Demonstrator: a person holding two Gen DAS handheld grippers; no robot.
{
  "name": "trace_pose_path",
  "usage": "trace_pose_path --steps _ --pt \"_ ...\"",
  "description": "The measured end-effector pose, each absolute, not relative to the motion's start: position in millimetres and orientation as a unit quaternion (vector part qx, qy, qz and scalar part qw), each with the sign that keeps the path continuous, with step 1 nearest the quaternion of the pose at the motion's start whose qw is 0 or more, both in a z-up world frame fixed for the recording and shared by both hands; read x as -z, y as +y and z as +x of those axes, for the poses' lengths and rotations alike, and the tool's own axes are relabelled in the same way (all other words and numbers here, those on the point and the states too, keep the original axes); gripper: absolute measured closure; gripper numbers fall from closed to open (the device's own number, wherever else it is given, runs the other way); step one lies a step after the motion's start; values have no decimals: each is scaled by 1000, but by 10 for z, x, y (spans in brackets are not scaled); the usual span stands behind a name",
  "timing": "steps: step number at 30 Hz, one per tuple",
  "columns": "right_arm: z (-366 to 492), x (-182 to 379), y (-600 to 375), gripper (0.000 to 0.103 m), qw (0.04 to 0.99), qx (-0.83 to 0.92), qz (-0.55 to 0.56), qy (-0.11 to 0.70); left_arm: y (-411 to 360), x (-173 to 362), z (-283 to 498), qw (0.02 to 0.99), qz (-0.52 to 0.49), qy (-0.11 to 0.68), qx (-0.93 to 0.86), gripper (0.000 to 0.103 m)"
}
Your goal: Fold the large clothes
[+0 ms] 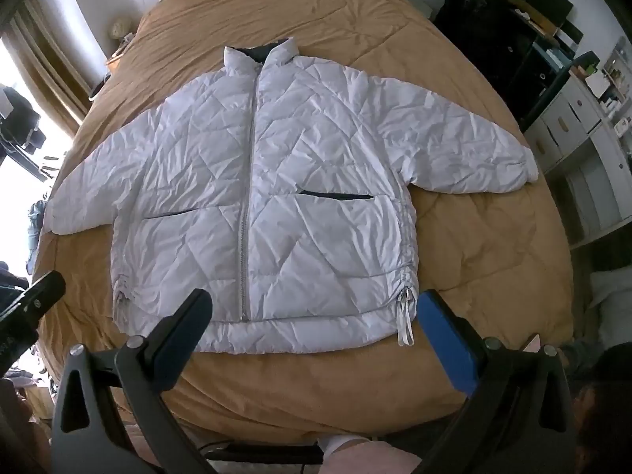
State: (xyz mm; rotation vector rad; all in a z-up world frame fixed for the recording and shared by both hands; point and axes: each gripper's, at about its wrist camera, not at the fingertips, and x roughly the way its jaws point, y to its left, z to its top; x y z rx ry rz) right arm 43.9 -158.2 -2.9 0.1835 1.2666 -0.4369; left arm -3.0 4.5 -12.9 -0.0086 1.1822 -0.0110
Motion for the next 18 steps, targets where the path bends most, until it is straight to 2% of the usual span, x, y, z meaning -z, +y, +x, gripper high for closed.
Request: trace_pose_path --steps 18 --pt "371 75 -1587 0 775 199 90 593 -35 184 -38 826 7 563 8 0"
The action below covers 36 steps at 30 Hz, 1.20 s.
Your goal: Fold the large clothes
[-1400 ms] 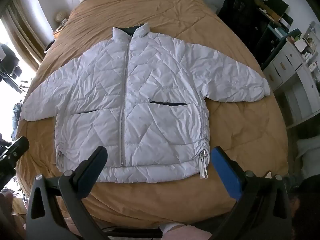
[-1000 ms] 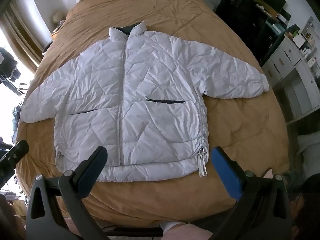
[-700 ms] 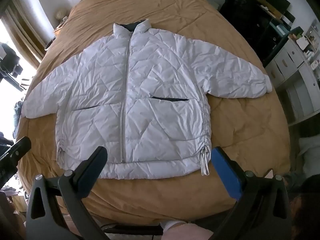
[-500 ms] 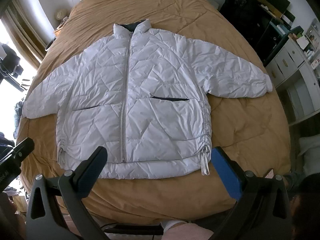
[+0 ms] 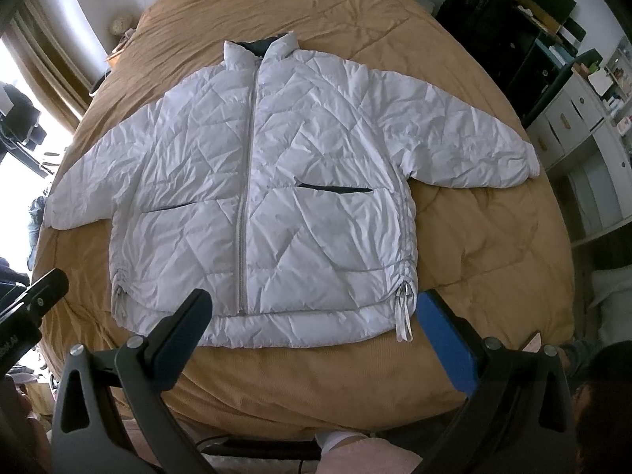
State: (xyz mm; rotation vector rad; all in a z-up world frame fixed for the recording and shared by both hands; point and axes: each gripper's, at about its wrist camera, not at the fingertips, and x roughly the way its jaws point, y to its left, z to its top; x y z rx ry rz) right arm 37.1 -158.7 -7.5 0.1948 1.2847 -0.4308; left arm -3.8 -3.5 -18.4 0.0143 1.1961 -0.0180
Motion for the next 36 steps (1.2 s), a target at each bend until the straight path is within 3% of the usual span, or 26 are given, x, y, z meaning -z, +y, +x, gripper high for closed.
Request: trace_pose_path --steps 36 --pt "420 146 -1538 0 763 195 85 610 -16 180 -70 821 6 570 18 0"
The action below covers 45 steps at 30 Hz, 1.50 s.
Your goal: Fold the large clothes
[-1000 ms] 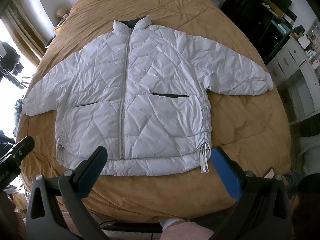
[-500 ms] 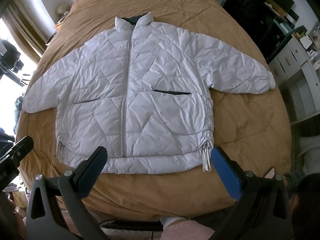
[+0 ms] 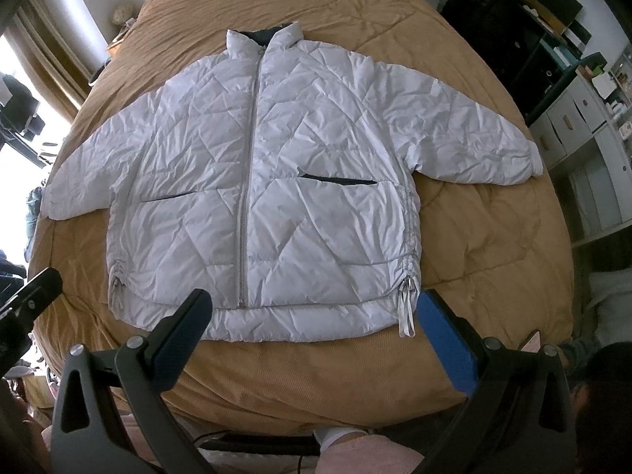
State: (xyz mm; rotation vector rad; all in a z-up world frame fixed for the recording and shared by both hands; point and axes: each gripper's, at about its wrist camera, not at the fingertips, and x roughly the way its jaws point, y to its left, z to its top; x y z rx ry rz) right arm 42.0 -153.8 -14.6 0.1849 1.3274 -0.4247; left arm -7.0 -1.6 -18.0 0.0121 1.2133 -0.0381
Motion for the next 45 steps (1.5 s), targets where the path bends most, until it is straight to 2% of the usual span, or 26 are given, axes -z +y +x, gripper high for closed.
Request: trace_pose_path --steps 45 --pt "411 147 -1455 0 764 176 82 615 -42 240 -147 819 2 574 24 0"
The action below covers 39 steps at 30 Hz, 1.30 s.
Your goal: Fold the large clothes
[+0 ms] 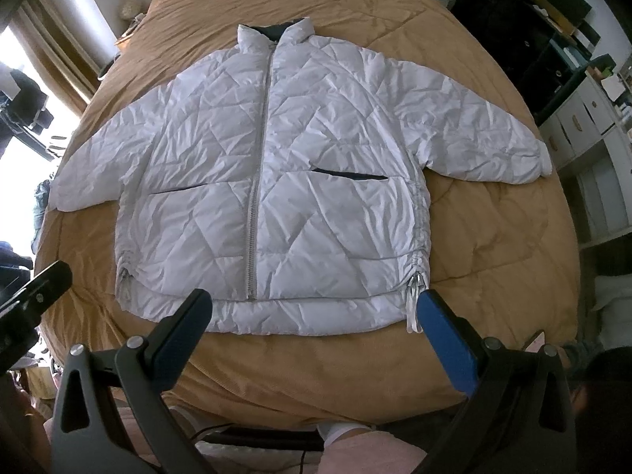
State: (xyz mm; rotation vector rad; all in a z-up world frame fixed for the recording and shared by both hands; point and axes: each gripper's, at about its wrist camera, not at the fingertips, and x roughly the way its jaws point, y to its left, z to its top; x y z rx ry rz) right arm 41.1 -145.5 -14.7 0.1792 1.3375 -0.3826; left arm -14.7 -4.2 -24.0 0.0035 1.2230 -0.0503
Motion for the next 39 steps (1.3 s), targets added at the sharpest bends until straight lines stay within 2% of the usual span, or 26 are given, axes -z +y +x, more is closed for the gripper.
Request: trace_pose_path --steps 8,11,13,17,22,25,27,32,38,39 --pt "385 144 -1404 0 768 161 67 617 320 133 68 803 -41 593 49 0" --pt "381 156 -1387 0 767 147 68 620 676 86 373 808 -58 583 55 0" --pt "386 179 -1373 0 765 141 69 625 1061 173 643 815 -111 564 73 0" --pt "414 231 -1385 0 760 138 65 632 2060 772 1183 799 -258 541 39 0" --pt "479 340 -1418 0 747 155 39 645 3236 1747 1708 782 -336 522 -55 2" --pt "515 438 -1529 0 736 164 37 656 3797 2285 1870 756 -411 506 -58 21" --pt "551 514 -1585 0 725 177 28 665 4059 2510 1963 752 -450 479 -44 25" --pt "678 675 -1679 0 709 177 27 682 4386 2778 2151 748 -519 412 -19 25" --pt "784 796 -1701 0 694 179 35 697 4572 3062 2394 730 -566 383 -1 25" --pt "801 799 -1691 0 694 173 41 698 4589 3086 2409 729 -571 377 -4 31"
